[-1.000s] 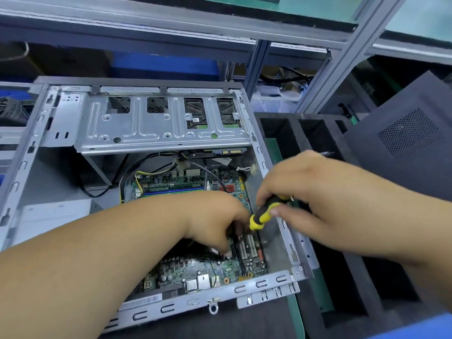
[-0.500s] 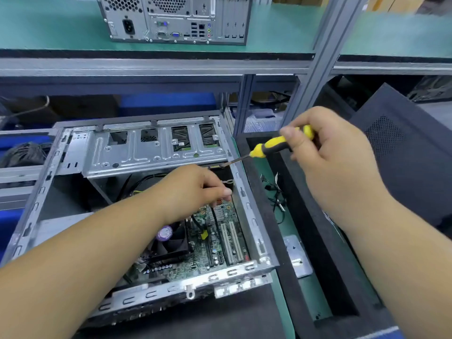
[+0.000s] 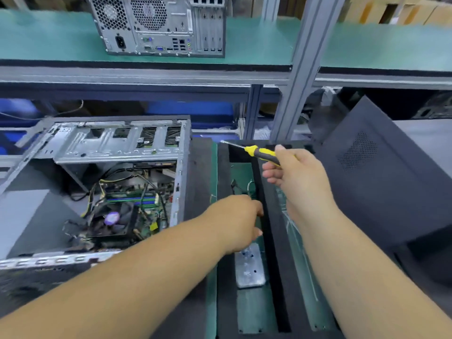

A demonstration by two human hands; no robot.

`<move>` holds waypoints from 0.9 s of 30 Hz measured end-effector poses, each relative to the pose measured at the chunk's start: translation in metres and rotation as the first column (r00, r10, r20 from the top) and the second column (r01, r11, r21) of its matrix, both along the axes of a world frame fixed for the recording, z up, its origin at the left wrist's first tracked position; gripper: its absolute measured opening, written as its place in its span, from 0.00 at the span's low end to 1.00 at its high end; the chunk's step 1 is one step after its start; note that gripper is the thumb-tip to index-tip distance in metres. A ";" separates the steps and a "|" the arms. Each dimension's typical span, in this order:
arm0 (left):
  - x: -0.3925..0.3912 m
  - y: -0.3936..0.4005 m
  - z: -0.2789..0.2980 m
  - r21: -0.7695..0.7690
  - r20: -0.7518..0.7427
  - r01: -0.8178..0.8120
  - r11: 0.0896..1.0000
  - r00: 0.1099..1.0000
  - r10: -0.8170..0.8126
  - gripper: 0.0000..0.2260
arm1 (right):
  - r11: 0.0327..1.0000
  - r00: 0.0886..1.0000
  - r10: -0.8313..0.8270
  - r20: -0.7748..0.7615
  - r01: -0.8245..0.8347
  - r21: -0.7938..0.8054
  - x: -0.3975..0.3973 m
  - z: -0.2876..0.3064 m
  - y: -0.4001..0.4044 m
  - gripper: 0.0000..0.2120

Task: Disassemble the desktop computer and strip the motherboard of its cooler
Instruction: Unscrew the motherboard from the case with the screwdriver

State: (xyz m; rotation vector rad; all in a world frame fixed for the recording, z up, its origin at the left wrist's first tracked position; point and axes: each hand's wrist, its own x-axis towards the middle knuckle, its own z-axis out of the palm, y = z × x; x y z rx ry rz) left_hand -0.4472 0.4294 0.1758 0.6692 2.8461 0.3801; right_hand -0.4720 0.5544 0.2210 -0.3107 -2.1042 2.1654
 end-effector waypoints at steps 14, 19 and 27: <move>0.057 -0.172 0.050 0.377 -0.185 -0.394 0.838 0.855 0.485 0.08 | 0.889 0.890 0.453 -0.057 -0.446 0.108 -0.016 0.010 -0.093 0.05; 0.087 -0.268 0.036 0.395 -0.129 -0.633 0.666 0.680 0.722 0.08 | 0.701 0.743 0.659 -0.112 -0.554 0.450 -0.015 0.010 -0.161 0.07; 0.100 -0.326 0.024 0.268 -0.149 -0.649 0.712 0.702 0.696 0.12 | 0.223 0.419 0.907 0.049 -0.574 0.788 -0.017 0.008 -0.239 0.11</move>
